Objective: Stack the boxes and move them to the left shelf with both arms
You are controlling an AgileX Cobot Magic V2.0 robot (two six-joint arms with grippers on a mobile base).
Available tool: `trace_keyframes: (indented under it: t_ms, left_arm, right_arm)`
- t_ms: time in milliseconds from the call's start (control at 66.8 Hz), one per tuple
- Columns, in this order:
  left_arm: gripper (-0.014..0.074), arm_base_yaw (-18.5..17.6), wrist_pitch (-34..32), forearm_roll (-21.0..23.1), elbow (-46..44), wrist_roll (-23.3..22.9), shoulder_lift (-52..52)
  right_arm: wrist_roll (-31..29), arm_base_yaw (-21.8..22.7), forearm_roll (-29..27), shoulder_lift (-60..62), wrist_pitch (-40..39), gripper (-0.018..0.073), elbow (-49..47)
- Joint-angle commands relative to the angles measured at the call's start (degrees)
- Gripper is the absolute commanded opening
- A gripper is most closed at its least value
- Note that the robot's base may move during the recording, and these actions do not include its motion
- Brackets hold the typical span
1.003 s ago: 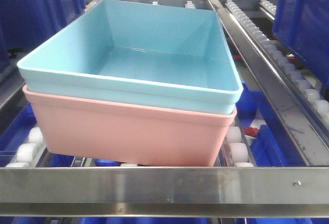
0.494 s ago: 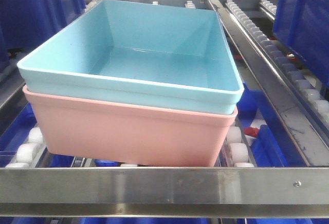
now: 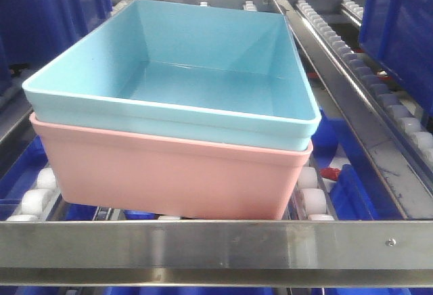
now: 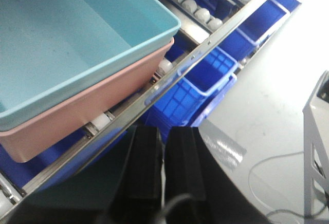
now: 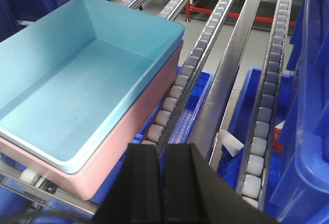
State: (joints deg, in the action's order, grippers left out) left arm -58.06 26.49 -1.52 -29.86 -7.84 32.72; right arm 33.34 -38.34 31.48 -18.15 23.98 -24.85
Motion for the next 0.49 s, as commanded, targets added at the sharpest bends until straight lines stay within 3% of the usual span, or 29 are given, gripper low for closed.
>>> trace_keyframes:
  t_ms: [0,210,479]
  left_arm:
    - [0.0010,3.1,-9.2,1.5,1.5,1.5,-1.9]
    - [0.0010,16.5,-20.0,0.8,15.5,1.5,-14.4]
    - [0.0010,35.8,-24.3,0.8,27.7,1.5,-31.9]
  right_arm:
    - [-0.5,-0.1,2.1,-0.3,-4.5,0.0050,-1.5]
    - [-0.5,-0.1,2.1,-0.3,-4.5,0.0050,-1.5]
    - [-0.5,-0.1,2.1,-0.3,-4.5,0.0050,-1.5]
